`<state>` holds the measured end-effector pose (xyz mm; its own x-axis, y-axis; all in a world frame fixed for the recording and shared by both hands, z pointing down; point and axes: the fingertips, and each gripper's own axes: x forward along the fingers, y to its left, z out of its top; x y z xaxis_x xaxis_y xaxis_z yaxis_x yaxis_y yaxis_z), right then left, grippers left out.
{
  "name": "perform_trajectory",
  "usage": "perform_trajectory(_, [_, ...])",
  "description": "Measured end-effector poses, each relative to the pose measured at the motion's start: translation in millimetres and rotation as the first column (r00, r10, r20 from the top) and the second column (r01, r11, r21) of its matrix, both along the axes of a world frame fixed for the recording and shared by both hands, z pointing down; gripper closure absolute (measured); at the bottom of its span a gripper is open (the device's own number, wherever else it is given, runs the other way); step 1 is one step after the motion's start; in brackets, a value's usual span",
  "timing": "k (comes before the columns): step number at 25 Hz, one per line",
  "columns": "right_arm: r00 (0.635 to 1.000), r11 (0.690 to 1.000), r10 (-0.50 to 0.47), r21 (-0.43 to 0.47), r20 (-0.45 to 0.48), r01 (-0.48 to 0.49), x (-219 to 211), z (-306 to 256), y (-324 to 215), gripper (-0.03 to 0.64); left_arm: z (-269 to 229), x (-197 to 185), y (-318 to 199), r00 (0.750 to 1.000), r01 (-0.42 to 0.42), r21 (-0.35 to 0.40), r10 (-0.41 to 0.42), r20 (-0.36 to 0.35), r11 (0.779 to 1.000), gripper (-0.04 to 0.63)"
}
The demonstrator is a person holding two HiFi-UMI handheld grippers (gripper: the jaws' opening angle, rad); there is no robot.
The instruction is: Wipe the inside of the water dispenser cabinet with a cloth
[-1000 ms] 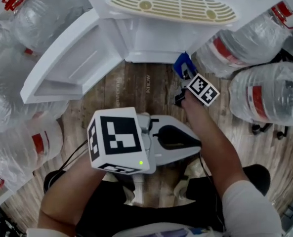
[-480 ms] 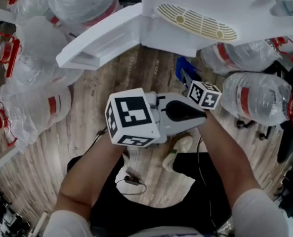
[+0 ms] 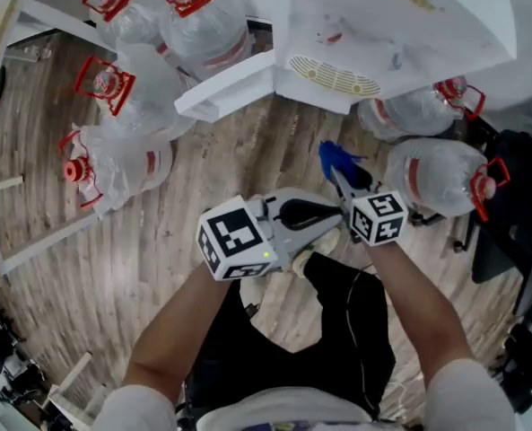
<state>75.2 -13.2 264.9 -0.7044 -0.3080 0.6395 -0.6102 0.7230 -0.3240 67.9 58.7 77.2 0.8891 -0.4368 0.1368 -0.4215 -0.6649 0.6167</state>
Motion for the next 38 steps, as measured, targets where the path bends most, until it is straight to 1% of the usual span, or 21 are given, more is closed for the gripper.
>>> perform_trajectory(4, [0.995, 0.995, -0.098, 0.030, 0.032, 0.097, 11.8, -112.8, 37.2, 0.535, -86.1, 10.3, 27.7, 0.998, 0.058, -0.019, -0.058, 0.033, 0.998, 0.592])
perform_trajectory(7, [0.982, 0.980, -0.188, 0.074, 0.033, 0.185, 26.0, -192.7, 67.1, 0.535, -150.7, 21.0, 47.9, 0.996, 0.085, -0.040, -0.085, 0.013, 0.996, 0.592])
perform_trajectory(9, [0.971, 0.967, -0.235, 0.112, 0.051, 0.228, 36.2, -234.5, 85.8, 0.535, -183.8, 27.4, 63.0, 0.996, 0.086, -0.039, -0.085, 0.025, 0.995, 0.592])
perform_trajectory(11, [0.965, 0.960, -0.254, 0.143, 0.068, 0.242, 48.3, -266.6, 103.7, 0.535, -206.7, 33.4, 80.5, 0.996, 0.079, -0.035, -0.077, 0.053, 0.996, 0.592])
perform_trajectory(14, [0.967, 0.956, -0.249, 0.173, 0.053, 0.237, 65.2, -310.0, 126.0, 0.535, -233.1, 42.9, 105.8, 0.995, 0.064, -0.021, -0.063, 0.073, 0.998, 0.592])
perform_trajectory(16, [0.970, 0.949, -0.243, 0.212, 0.027, 0.232, 75.8, -333.4, 141.7, 0.535, -249.5, 48.9, 122.8, 0.996, 0.062, -0.004, -0.062, 0.064, 0.998, 0.592])
perform_trajectory(19, [0.968, 0.924, -0.248, 0.294, -0.030, 0.246, 92.5, -366.3, 176.5, 0.535, -274.1, 58.4, 158.6, 0.998, 0.062, 0.031, -0.063, 0.027, 0.998, 0.592])
perform_trajectory(20, [0.969, 0.920, -0.244, 0.309, -0.034, 0.242, 94.1, -377.2, 190.5, 0.535, -281.4, 57.6, 173.1, 0.998, 0.060, 0.044, -0.061, 0.026, 0.997, 0.592])
perform_trajectory(23, [0.976, 0.920, -0.218, 0.333, 0.002, 0.205, 88.2, -407.3, 231.8, 0.535, -302.0, 46.8, 218.4, 0.997, 0.051, 0.084, -0.056, 0.062, 0.995, 0.592])
perform_trajectory(27, [0.976, 0.925, -0.212, 0.333, 0.047, 0.185, 78.4, -440.5, 304.5, 0.535, -328.6, 38.4, 289.9, 0.993, 0.039, 0.106, -0.051, 0.110, 0.994, 0.592])
perform_trajectory(32, [0.972, 0.913, -0.224, 0.365, 0.073, 0.183, 66.1, -479.9, 370.1, 0.535, -361.0, 28.6, 361.4, 0.990, 0.047, 0.132, -0.064, 0.127, 0.990, 0.592])
perform_trajectory(36, [0.967, 0.906, -0.242, 0.375, 0.076, 0.197, 60.6, -501.4, 410.7, 0.535, -372.7, 20.4, 413.8, 0.989, 0.052, 0.136, -0.071, 0.133, 0.989, 0.592])
perform_trajectory(38, [0.968, 0.906, -0.241, 0.376, 0.076, 0.196, 58.1, -510.9, 427.3, 0.535, -376.8, 13.6, 433.6, 0.990, 0.057, 0.132, -0.073, 0.124, 0.990, 0.592])
